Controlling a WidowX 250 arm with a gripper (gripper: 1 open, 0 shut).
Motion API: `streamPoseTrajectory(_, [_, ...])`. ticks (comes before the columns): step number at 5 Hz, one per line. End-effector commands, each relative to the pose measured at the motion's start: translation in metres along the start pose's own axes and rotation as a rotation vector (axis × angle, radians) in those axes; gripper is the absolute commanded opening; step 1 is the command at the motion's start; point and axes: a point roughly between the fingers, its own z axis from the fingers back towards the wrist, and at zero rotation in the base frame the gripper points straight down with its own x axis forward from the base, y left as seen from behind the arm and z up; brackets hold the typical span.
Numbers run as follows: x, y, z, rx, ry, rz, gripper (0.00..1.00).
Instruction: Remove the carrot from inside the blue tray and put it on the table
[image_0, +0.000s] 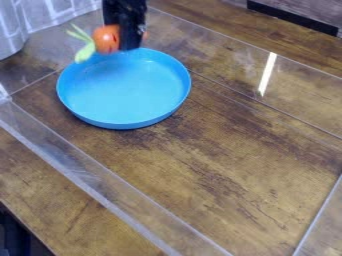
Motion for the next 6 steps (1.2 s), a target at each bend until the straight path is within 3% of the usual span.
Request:
streamPoseTrajectory(1, [0.008, -0.019, 0.053, 0.069, -0.099, 0.008, 0.00])
streamPoseTrajectory(6, [0.014, -0.129, 0.067, 0.007, -0.146, -0.109, 0.00])
